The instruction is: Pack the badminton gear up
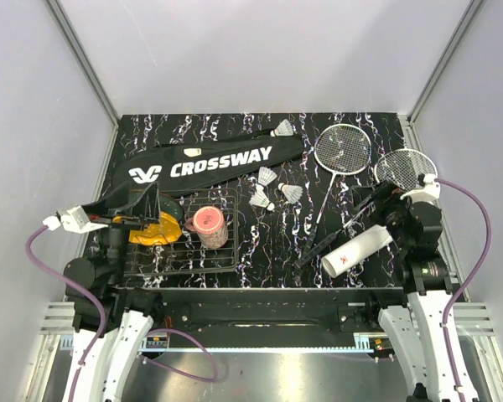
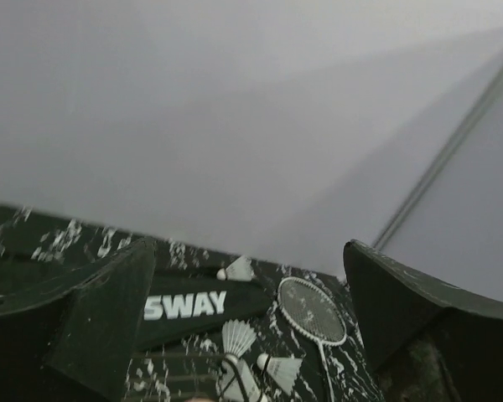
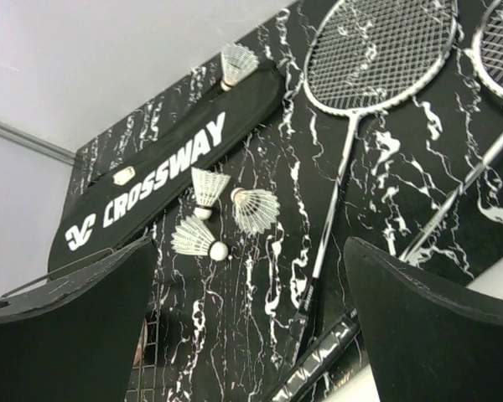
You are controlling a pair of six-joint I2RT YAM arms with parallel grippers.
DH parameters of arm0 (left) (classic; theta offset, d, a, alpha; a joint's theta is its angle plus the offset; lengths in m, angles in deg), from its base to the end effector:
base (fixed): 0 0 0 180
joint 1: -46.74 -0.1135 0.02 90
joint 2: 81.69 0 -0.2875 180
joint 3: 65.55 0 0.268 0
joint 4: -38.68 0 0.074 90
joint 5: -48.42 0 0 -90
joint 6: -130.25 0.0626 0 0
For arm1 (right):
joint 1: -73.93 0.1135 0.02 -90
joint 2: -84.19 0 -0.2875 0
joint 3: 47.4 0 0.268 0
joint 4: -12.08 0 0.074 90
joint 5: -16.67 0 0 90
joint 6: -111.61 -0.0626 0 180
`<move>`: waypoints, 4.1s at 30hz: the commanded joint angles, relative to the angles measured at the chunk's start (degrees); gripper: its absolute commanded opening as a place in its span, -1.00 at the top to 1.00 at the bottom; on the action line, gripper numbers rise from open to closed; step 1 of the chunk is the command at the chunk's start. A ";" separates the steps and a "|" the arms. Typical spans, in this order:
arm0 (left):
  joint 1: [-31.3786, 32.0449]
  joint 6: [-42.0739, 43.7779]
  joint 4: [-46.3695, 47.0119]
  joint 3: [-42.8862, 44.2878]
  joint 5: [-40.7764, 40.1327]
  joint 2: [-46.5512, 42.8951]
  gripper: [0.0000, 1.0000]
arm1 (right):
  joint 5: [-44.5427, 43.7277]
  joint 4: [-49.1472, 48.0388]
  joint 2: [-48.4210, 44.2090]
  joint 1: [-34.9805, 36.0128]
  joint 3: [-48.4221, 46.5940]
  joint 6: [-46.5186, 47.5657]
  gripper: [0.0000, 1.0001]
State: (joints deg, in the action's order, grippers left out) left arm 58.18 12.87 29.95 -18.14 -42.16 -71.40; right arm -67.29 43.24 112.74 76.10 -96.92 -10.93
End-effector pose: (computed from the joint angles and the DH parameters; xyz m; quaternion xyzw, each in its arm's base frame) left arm 0.0697 -0.0135 0.3915 -0.0753 0.5066 -0.2830 0.8109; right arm 0.1515 0.0123 0.3227 0.1680 0.7482 0.2297 0.5994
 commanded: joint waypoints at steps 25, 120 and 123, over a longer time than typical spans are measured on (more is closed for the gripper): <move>-0.28 4.61 -11.68 5.51 21.93 9.13 -0.98 | -2.53 28.21 29.80 -19.23 -4.65 -16.60 -0.97; 32.77 -4.79 -7.27 44.61 36.24 86.30 1.00 | 27.53 25.73 20.39 -15.19 -15.80 8.97 -0.99; 30.40 -5.32 -12.37 47.86 41.86 89.99 1.00 | 22.55 29.05 25.99 -6.86 -22.37 12.39 -0.99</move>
State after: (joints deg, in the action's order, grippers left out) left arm 91.14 10.84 21.14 23.94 -12.15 15.11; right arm -42.50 68.07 132.83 61.87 -111.58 -6.49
